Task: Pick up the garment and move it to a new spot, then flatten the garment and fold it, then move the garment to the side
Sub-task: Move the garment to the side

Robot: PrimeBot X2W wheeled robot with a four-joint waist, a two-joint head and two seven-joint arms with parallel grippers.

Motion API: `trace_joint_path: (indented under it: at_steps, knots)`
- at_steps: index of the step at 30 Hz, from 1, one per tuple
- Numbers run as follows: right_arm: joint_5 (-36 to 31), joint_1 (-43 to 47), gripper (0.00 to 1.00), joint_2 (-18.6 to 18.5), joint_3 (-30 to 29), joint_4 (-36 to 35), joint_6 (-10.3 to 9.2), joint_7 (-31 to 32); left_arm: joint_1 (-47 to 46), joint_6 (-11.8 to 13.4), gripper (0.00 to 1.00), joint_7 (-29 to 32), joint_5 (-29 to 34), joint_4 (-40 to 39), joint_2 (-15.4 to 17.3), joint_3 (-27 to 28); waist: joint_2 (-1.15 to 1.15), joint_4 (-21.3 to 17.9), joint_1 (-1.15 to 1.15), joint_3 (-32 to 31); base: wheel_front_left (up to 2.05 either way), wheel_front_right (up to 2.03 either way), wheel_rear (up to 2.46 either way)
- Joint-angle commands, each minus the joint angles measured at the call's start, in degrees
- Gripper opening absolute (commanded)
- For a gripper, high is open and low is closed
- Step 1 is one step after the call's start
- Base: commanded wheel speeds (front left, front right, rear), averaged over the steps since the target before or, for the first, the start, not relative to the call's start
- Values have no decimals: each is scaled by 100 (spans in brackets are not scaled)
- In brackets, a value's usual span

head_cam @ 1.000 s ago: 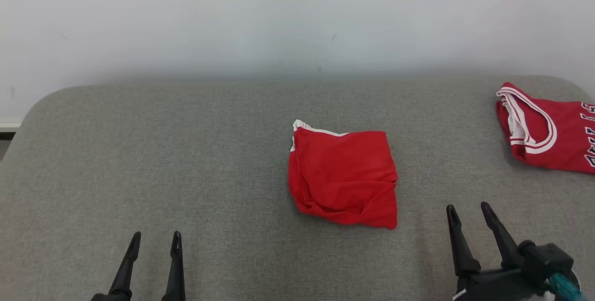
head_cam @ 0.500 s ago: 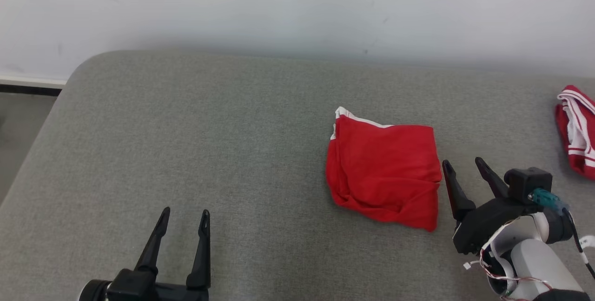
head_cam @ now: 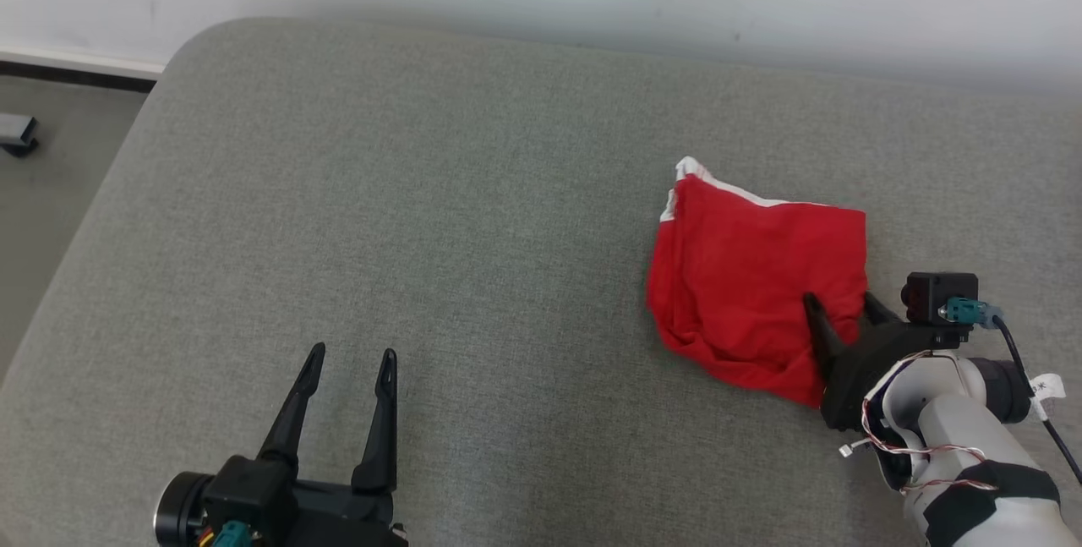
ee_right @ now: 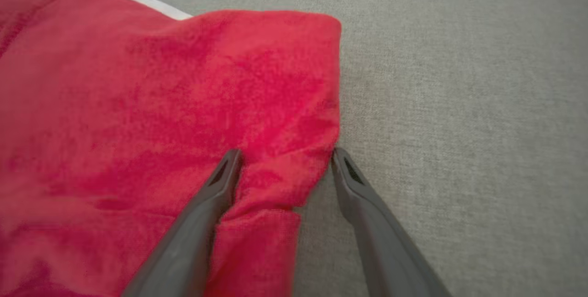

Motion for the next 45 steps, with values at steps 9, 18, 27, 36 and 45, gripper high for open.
trace_joint_path:
  at_steps: [9, 18, 27, 36, 45]
  knots:
    - [457, -307, 36, 326, 229, 905, -6, 330, -191, 30, 100, -16, -70, 74, 1, -75, -1, 40, -1, 139, 0, 0, 0]
    - [652, -693, 0, 2, 756, 775, -18, 250, -175, 102, 100, -16, -131, 10, 3, -24, -1, -144, -1, 234, 0, 0, 0]
    - [699, -1334, 0, -758, 1975, -59, -17, 494, -369, 122, 100, -16, -163, -146, 2, -56, -1, -569, -1, 655, 0, 0, 0]
    - [1060, -2292, 0, -2131, 2981, -1422, -17, 1018, -810, 97, 100, -16, 4, -357, 4, -84, -1, -1143, -1, 1522, 0, 0, 0]
    - [1380, -2939, 0, -3205, 3028, -2373, -17, 1388, -1047, 48, 100, -16, 249, -631, 48, 21, -1, -1771, -1, 2168, 0, 0, 0]
